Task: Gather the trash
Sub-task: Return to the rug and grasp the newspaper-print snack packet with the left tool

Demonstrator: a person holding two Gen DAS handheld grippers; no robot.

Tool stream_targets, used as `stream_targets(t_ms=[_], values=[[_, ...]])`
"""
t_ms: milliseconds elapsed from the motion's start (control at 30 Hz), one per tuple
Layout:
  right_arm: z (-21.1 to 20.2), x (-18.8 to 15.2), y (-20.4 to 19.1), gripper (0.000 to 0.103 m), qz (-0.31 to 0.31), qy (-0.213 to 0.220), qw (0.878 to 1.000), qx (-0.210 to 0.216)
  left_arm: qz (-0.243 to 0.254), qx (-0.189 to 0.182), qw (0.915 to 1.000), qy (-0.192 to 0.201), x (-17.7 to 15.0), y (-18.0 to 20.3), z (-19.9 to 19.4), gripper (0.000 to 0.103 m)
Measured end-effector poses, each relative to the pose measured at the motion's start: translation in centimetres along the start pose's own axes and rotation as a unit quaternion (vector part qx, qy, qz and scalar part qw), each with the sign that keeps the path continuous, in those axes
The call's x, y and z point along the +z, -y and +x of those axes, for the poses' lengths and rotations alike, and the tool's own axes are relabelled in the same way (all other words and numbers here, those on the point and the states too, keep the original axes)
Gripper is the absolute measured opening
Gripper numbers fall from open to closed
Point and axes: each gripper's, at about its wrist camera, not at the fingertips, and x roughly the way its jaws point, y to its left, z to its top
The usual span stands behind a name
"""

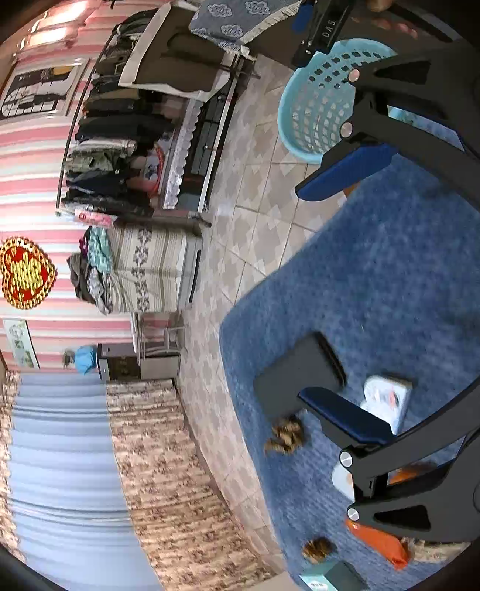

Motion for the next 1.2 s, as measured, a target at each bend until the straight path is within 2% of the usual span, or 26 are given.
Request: stream_targets(t_ms=[167, 267, 467, 700, 833, 1067, 1200], values=[[-1.0, 0.2, -1.4, 0.095, -0.001, 0.013, 1.000, 0.011, -0.015, 0.022, 0.9996, -0.001, -0.4, -3.0, -1.4, 0.097], [-2.0, 0.2, -2.6, 0.095, 0.003, 0.019, 0.999, 0.034, -0.024, 0.037, 0.9990, -0.002, -0.8, -5.2, -2.5, 0.097], [-3.8, -0.4, -6.9, 0.095, -0.028, 0.036, 0.997, 0.065, -0.045, 0.076, 0.9961, -0.009, -2.3, -10.2, -4.6, 0.097], [-4.7, -1.9, -11.5, 0.095, -0.057, 0.033, 0.992, 0.112, -0.086, 0.130, 0.9873, -0.032, -5.5, -17.2, -6.6, 0.097], [-5.2, -3.2, -14.2, 0.095, -0.078, 0.024, 0.987, 0.136, -0.084, 0.163, 0.9821, -0.044, -7.6, -19.8, -7.7, 0.097], [-5.8, -5.0, -18.7, 0.095, -0.122, 0.011, 0.979, 0.165, -0.111, 0.180, 0.9731, -0.092, -12.4, -23.8, -9.0, 0.097], [-6.0, -6.0, -21.5, 0.095, -0.141, 0.001, 0.973, 0.182, -0.123, 0.175, 0.9708, -0.110, -14.4, -25.2, -9.0, 0.097]])
